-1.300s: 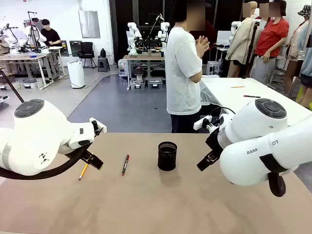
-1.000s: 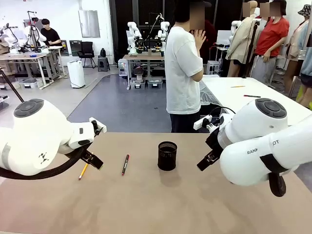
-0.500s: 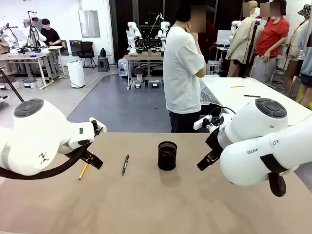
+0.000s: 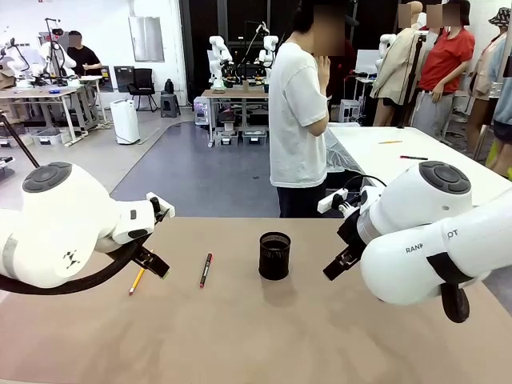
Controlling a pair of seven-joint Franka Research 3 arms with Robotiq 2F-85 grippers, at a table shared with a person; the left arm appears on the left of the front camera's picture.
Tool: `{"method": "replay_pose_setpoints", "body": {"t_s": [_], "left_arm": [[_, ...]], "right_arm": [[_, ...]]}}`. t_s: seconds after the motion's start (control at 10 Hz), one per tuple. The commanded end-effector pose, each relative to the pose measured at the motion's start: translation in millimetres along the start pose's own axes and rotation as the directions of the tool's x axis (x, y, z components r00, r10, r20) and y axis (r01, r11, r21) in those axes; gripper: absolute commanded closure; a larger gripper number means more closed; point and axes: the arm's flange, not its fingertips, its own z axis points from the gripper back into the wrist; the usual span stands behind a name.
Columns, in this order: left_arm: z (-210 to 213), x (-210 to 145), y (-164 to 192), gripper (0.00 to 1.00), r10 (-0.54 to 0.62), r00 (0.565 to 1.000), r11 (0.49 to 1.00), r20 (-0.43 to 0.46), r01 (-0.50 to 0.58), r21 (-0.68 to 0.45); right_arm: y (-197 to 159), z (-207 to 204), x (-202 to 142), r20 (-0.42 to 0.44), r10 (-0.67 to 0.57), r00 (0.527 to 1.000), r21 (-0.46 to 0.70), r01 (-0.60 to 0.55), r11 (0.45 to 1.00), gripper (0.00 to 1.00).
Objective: Place the pens into the pen holder.
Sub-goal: Pick up a writing instrument from the table and place it into the Pen holder.
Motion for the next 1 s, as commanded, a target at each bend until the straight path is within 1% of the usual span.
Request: {"method": "replay_pose_setpoints", "body": {"t_s": [0.0, 0.6, 0.7, 0.9], "left_arm": [[0.2, 0.1, -0.1, 0.00, 0.000, 1.000, 1.000, 0.000, 0.000, 0.000], [0.0, 0.0, 0.0, 0.00, 0.000, 1.000, 1.000, 0.000, 0.000, 0.000], [7.9, 1.1, 1.2, 0.00, 0.015, 0.999, 0.999, -0.044, -0.017, -0.037], [15.1, 6.2, 5.1, 0.00, 0.011, 0.996, 0.993, -0.083, -0.021, -0.120]], "right_arm": [[-0.1, 0.1, 0.0, 0.000, -0.001, 1.000, 0.000, 0.001, 1.000, 0.00], [0.0, 0.0, 0.0, 0.000, 0.000, 1.000, 0.000, 0.000, 1.000, 0.00], [3.2, 3.2, 0.1, 0.017, -0.016, 1.000, 0.071, 0.015, 0.997, 0.00], [3.9, 9.1, 5.7, 0.038, -0.050, 0.998, 0.197, 0.041, 0.980, 0.00]]}}
